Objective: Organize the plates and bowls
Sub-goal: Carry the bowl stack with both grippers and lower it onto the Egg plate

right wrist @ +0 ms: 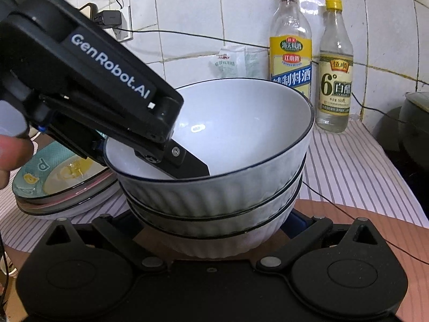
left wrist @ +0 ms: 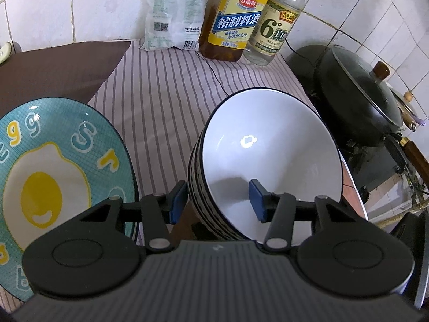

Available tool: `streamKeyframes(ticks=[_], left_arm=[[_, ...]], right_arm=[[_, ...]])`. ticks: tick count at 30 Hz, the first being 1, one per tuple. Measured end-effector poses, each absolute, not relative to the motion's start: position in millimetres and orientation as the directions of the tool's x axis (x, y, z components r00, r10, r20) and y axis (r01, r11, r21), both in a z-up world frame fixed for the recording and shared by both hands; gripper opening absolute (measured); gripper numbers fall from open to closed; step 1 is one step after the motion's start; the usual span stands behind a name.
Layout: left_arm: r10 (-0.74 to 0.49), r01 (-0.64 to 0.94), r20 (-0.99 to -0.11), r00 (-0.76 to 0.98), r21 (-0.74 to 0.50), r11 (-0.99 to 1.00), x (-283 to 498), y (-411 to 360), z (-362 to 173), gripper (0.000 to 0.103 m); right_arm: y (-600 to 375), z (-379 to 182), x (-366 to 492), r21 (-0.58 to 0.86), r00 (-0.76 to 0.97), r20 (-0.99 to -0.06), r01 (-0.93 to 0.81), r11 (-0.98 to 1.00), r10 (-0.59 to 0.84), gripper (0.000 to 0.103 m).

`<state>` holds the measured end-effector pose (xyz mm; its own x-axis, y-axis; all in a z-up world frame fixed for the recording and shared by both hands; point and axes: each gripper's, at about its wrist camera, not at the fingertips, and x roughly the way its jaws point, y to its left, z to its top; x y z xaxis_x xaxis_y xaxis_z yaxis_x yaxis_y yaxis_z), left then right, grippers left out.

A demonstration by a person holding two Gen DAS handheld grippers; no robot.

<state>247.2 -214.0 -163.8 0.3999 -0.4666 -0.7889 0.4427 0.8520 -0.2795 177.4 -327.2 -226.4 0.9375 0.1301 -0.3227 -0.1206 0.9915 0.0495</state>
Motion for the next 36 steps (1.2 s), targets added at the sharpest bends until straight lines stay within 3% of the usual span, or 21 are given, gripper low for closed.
streamKeyframes(ticks=[13, 24, 36], left_arm=[[-0.506, 0.461, -0.736, 0.450, -0.294, 0.837, 229, -180, -114, 0.047], [-0.469, 0.430, -0.691, 0.550, -0.247, 0.868, 214, -115, -57, 0.046], [-0.383, 0.338, -0.716, 0.584, -0.214, 0.916, 221, -44, -57, 0.045]], right_arm=[[-304, -187, 157, 0.023, 0.966, -0.222, -0.134, 0.991, 0.135, 0.103], [-249, -141, 159, -0.020, 0.961, -0.148, -0.238, 0.971, 0.232, 0.103], [-189, -148, 182, -0.007, 0.927, -0.167, -0.341, 0.940, 0.335, 0.103]])
